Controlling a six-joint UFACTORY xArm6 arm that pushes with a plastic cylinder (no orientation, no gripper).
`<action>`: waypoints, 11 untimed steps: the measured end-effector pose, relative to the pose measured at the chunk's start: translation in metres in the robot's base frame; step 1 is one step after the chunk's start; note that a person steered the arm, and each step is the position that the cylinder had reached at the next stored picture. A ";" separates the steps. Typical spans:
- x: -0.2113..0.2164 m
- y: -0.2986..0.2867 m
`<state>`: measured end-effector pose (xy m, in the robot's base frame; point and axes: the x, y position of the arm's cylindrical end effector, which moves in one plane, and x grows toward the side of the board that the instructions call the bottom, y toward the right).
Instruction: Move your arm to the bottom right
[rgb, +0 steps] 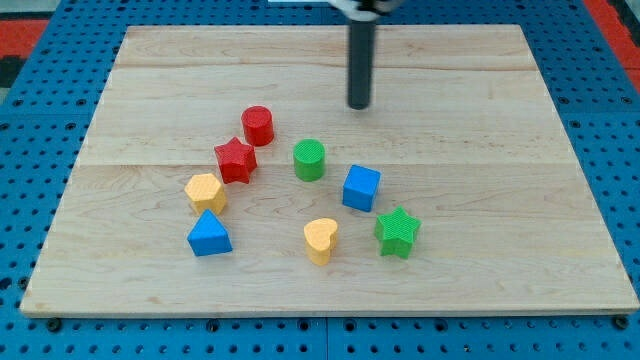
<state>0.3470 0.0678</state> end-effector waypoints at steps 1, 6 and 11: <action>-0.005 -0.012; -0.052 -0.022; 0.258 0.122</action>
